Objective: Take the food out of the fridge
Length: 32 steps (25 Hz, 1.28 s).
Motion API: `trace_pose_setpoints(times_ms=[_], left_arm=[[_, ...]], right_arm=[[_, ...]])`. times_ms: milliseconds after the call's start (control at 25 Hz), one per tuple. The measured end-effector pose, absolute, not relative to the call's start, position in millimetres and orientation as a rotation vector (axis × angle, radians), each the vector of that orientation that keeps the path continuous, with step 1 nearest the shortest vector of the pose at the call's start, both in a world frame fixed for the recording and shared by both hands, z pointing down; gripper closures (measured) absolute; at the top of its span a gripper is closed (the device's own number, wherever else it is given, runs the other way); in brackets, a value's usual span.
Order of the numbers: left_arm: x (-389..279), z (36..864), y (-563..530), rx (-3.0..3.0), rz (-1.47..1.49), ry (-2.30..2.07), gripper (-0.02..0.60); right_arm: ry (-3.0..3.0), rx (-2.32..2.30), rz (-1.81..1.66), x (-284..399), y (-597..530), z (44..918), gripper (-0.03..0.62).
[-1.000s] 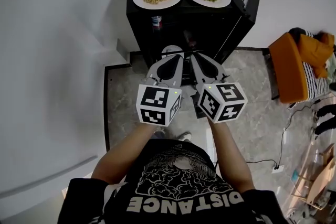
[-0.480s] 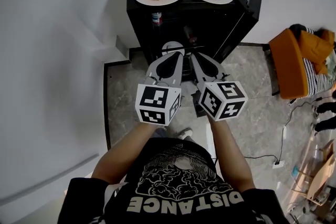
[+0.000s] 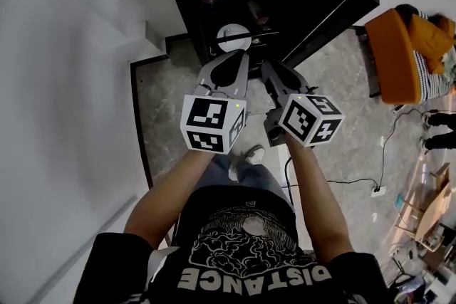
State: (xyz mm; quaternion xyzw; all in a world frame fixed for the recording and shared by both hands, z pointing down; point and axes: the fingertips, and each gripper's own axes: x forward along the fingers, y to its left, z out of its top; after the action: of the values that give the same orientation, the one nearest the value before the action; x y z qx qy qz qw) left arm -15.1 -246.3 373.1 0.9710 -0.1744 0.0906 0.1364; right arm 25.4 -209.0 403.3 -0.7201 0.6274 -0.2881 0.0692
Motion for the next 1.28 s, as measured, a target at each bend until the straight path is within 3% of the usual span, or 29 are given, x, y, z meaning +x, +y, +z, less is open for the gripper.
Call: trace_pose_setpoints(times_ms=[480,920,1040,1280], left_arm=[[-22,450,-248,2.681,0.220,-0.683,0.580],[-27,568,-243,2.649,0.209,-0.765,0.580],[-24,597,-248,2.646,0.222,-0.776,0.579],[-12,634,-263,2.686,0.220,-0.751,0.580]], right_arm=[[1.846,-1.894,-1.150,35,-209,504,0.582],[1.690,-1.704,-1.253,57,-233,654,0.580],[1.619,-1.619,-1.262,62,-249,689,0.522],[1.485,-1.550,-1.266,79,-281,747,0.507]])
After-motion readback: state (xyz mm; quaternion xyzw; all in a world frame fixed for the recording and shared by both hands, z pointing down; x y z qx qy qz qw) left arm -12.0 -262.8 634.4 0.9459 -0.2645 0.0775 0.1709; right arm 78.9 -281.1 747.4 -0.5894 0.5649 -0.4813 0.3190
